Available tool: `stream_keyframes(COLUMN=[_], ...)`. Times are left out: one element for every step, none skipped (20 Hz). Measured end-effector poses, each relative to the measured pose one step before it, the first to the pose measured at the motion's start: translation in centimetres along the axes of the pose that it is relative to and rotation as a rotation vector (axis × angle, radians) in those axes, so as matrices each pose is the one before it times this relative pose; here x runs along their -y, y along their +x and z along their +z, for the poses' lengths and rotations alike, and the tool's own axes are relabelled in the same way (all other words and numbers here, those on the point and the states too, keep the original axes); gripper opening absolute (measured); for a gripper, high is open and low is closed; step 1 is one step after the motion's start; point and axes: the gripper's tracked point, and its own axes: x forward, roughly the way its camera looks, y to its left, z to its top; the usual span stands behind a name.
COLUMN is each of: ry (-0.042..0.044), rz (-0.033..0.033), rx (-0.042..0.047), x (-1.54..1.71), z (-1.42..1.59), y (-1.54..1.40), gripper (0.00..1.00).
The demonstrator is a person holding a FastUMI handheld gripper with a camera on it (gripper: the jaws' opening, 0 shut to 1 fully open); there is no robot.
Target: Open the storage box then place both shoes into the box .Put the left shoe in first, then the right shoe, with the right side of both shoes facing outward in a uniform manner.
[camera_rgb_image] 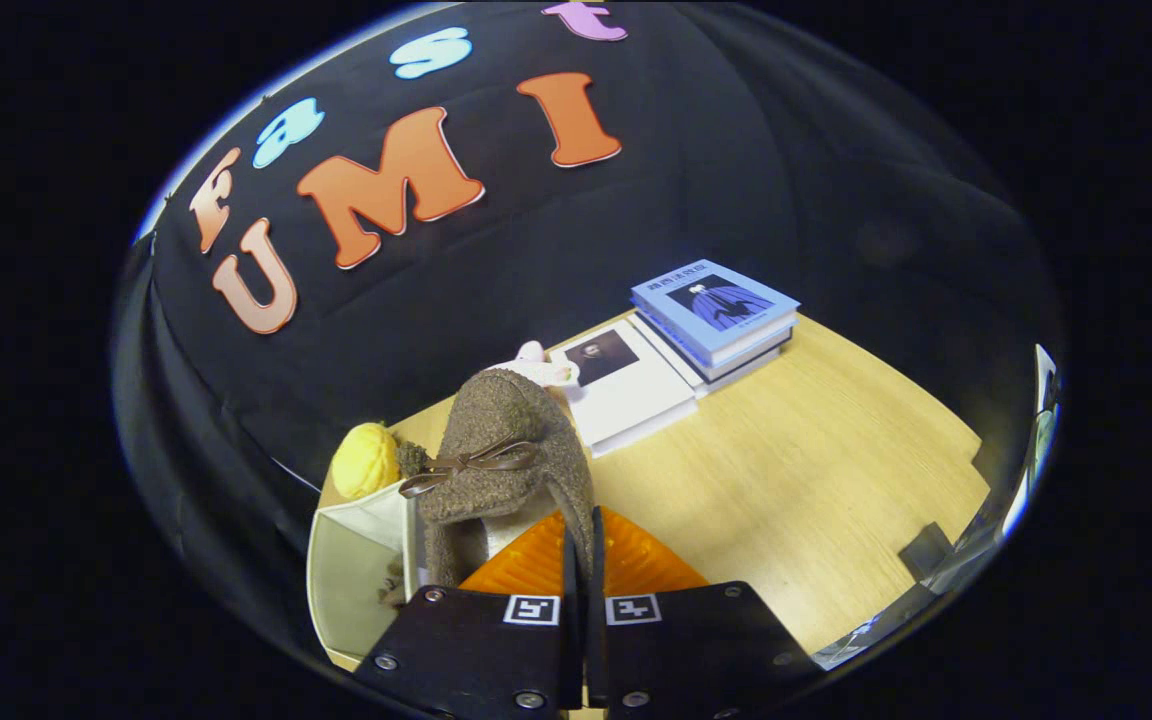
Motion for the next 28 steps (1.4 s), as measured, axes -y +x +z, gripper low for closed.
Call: stream_keyframes(ry=[-0.00988,-0.00677,-0.01288,-0.01162,-0.00601,-0.00805,-0.00204,0.00034,-0.00139,-0.00657,-0.01286,-0.01406,-0.00521,-0.00254,0.00386,0.00468,0.00045,-0.00103,-0.00787,-0.00851,-0.00367,-0.00124,0.00230,-0.00736,-0.01189,-0.00387,-0.00266,0.00692], rz=[0.02196,0.01924,0.01909,0.01616,0.01348,0.01492,0.01542,0.01455,0.01130,-0.00012,-0.00884,-0.01241,-0.01177,-0.00590,-0.00442,-0.00108,-0.00208,-0.00648,-0.00834,-0.01020,-0.01112,0.00354,0.00279,0.00023,-0.00302,-0.00587,-0.00252,-0.00051], rx=[-0.00077,-0.00009,-0.00246,-0.00213,-0.00354,-0.00537,-0.00569,-0.01204,-0.01107,-0.01122,-0.00657,-0.00679,-0.00881,-0.01034,-0.00988,-0.01309,-0.01321,-0.00966,-0.00702,-0.00721,-0.00568,0.00171,0.00657,-0.00031,0.00106,0.00618,0.00083,0.00026], x=[-1.671,-1.475,-1.641,-1.431,-1.305,-1.265,-1.265,-1.106,-1.013,-0.600,-0.220,-0.184,-0.154,-0.120,-0.211,-0.193,-0.236,-0.011,0.038,0.114,0.221,-0.139,-0.085,-0.138,0.061,0.065,0.035,0.022], z=[-0.011,-0.189,-0.160,-0.341,-0.456,-0.425,-0.524,-0.699,-0.765,-0.654,-0.674,-0.645,-0.726,-0.618,-0.636,-0.635,-0.642,-0.546,-0.457,-0.463,-0.480,-0.096,0.068,-0.054,-0.124,0.025,-0.188,-0.164], y=[-0.254,-0.023,-0.008,-0.114,-0.102,-0.004,0.116,0.103,0.413,0.293,0.362,0.405,0.510,0.273,0.367,0.371,0.431,0.309,0.409,0.361,0.390,0.188,0.289,0.154,-0.054,-0.055,-0.074,-0.194], gripper=[0.02,0.03,0.02,0.02,0.02,0.03,0.03,0.02,0.02,0.02,0.02,0.02,0.02,0.02,0.02,0.02,0.02,0.03,0.03,0.03,0.03,0.03,0.03,0.04,0.04,0.05,0.05,0.05])
